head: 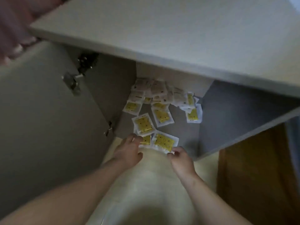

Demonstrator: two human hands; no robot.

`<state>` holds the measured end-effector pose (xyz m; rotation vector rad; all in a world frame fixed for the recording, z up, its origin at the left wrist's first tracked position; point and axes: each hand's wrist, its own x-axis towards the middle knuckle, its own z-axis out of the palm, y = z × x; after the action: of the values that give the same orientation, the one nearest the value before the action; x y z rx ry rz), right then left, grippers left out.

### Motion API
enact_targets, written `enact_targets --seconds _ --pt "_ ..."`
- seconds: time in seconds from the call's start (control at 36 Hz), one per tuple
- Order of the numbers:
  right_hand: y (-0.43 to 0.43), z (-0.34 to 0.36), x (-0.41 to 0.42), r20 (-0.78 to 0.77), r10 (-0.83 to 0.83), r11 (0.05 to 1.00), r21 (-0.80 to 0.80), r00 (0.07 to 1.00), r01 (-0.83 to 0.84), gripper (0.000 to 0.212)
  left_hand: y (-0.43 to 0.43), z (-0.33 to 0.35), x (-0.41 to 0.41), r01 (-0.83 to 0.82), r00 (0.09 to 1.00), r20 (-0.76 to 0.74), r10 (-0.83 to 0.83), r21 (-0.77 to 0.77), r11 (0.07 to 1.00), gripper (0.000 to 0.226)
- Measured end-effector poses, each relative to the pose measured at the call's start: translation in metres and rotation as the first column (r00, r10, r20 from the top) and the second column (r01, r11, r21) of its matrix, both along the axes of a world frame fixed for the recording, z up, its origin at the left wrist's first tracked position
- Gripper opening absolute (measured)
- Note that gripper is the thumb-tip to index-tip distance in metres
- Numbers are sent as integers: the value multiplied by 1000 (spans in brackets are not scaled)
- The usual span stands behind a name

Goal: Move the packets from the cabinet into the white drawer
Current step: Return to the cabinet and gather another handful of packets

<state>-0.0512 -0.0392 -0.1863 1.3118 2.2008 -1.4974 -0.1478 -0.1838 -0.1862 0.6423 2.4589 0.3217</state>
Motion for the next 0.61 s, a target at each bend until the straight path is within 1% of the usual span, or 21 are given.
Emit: enact_targets --seconds 0.08,0.14,0.19,0.25,0.28,0.31,0.33,0.39,0.42,0.5,0.56,0.61 --pt "12 -55 -23 46 147 983 107 988 -151 37 3 -57 -18 148 983 -100 -157 -91 985 74" --pt "19 -77 -37 72 230 957 167 971 -239 44 4 -80 -30 211 965 -131 -226 -119 970 82" --pt "22 -105 -49 50 305 918 250 951 -308 50 7 -107 -42 211 964 -145 -221 -81 974 93" --pt "23 -127 -61 60 428 832 363 902 -419 61 10 -128 -58 149 979 -139 -146 7 989 107" --pt "24 -133 -64 89 484 783 401 871 -476 69 10 -136 -66 99 987 -135 -91 55 994 109" --pt "24 -137 -66 134 526 738 419 840 -529 76 9 -141 -71 51 990 -136 -39 90 995 106" --pt "24 -139 -66 182 551 703 423 814 -571 81 7 -144 -76 10 991 -137 5 107 994 98" --pt "25 -136 -65 254 571 666 413 781 -621 88 0 -145 -82 -35 987 -156 46 69 997 76" --pt "26 -134 -66 280 570 658 408 772 -633 90 -2 -142 -84 -42 984 -170 48 37 998 71" --pt "26 -131 -72 304 534 687 387 789 -615 93 -3 -136 -93 -31 985 -169 29 -6 1000 71" --pt "29 -133 -81 274 520 717 375 809 -588 94 2 -135 -103 -21 986 -165 24 17 1000 71" --pt "33 -139 -94 251 539 709 380 804 -594 99 10 -136 -118 -16 981 -191 27 55 998 71"
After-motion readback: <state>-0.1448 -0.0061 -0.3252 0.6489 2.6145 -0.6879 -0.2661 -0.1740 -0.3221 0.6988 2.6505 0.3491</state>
